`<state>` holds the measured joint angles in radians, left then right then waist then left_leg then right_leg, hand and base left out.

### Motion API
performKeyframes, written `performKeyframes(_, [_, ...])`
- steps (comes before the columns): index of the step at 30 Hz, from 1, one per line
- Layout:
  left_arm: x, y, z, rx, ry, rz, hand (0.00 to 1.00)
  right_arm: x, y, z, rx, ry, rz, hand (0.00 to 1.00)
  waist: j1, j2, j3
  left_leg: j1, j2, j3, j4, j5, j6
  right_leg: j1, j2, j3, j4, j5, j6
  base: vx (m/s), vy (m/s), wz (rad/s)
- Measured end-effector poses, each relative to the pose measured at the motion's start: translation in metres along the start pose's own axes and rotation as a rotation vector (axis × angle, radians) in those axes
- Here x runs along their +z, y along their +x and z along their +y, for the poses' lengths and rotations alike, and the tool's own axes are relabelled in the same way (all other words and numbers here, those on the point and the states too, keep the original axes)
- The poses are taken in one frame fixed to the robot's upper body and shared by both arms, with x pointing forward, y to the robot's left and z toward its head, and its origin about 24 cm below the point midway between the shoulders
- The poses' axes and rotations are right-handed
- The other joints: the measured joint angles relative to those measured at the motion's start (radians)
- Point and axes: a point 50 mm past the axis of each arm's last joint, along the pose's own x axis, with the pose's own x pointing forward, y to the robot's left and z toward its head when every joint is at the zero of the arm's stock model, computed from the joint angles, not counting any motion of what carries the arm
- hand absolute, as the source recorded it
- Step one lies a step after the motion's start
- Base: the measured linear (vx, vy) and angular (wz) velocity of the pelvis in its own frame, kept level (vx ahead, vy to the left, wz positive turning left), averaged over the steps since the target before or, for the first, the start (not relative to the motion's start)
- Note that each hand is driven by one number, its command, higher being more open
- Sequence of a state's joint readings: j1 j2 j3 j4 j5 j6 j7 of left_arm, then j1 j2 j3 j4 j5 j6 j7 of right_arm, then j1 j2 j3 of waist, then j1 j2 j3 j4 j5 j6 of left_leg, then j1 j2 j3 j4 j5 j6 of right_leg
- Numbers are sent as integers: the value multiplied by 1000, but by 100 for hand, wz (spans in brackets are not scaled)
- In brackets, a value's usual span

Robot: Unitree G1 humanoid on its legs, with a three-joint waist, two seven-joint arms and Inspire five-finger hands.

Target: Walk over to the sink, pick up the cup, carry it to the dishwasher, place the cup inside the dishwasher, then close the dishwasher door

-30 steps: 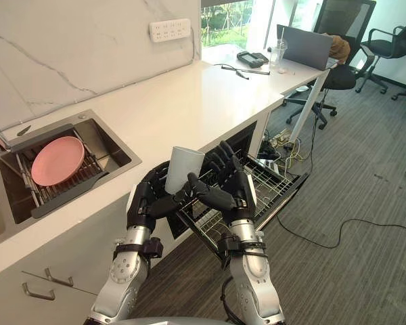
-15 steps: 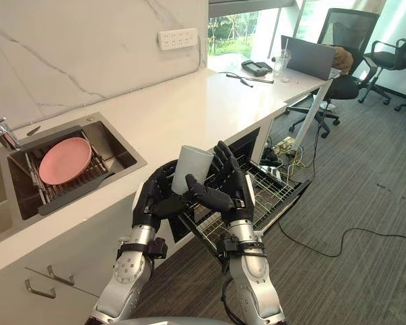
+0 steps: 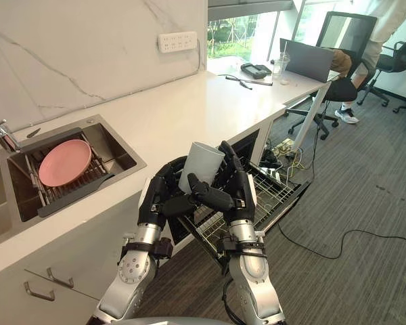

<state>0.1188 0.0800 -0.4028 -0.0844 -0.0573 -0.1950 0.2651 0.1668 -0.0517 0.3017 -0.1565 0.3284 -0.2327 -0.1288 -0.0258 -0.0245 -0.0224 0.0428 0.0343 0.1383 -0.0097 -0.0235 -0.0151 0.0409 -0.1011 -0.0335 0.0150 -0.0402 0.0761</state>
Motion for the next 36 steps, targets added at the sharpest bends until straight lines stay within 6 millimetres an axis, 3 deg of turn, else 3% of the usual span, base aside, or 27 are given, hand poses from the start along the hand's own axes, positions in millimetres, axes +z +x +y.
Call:
performKeyframes(14, [0,1,-6,-28,3,1,30,0,0,-1,-56,116,9,90,-2,-3,-4,-1,0,0,-1,0,0,1,0,0,1,0,0,0,0,0])
performKeyframes(18, [-1,-2,-17,-75,-17,14,30,1,1,-3,-94,141,13,90,1,-8,-8,-2,-1,0,-1,1,0,1,-1,0,1,0,0,0,0,0])
performKeyframes(19, [-1,-2,-17,-78,-17,14,30,0,1,-5,-101,152,19,30,0,-10,-9,-2,-1,0,-2,1,0,1,-1,0,1,0,0,0,0,0])
performKeyframes(36, [1,-2,-24,-134,-7,-5,30,8,11,-19,-128,197,14,30,5,-16,-16,-9,-2,-6,-7,8,0,-7,-1,-4,5,0,0,0,0,0])
